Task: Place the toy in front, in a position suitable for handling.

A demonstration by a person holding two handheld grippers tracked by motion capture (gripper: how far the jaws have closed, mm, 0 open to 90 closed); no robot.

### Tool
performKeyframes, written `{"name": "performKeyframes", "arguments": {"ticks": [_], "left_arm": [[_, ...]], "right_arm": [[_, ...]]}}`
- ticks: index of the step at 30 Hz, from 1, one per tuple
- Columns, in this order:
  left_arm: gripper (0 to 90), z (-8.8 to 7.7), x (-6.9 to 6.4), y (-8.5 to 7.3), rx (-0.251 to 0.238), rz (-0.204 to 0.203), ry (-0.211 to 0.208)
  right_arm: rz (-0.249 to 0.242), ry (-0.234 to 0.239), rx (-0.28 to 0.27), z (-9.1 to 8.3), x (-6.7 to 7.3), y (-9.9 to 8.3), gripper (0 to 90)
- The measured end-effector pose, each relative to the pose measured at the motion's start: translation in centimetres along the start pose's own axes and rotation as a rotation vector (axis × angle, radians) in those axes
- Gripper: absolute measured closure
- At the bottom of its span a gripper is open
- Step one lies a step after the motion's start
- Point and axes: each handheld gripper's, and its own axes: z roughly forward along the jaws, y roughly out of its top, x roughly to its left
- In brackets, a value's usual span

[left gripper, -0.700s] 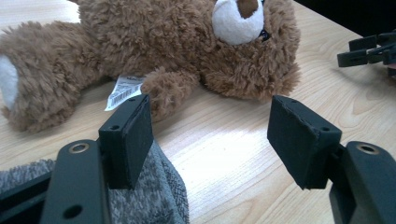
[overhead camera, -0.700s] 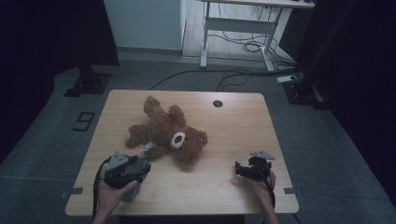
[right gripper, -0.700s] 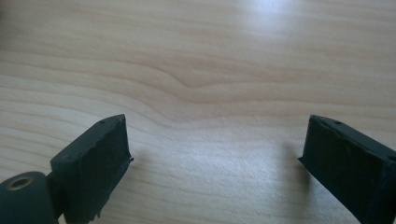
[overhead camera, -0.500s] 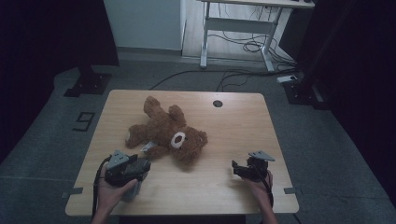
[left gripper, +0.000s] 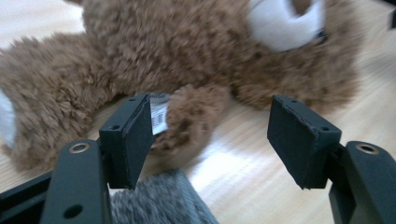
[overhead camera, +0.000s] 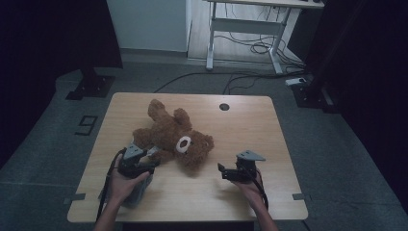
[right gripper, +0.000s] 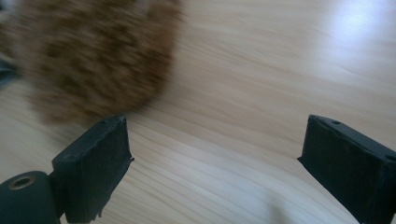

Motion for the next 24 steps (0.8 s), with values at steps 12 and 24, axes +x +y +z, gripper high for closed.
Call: {"name": "performKeyframes", "arguments": {"ticks": [12,24], "left_arm": [[31.9,4.0,1.1,-0.1,0.036,-0.035,-0.047],[62.3,5.4,1.0,0.0,0.094,-0.017,-0.013]], "right_arm": [[-0.065,0.140,0.006,4.5,5.4,2.2,1.6],[-0.051,0.118,0.059,8.9,6.7,2.3,14.4]]}}
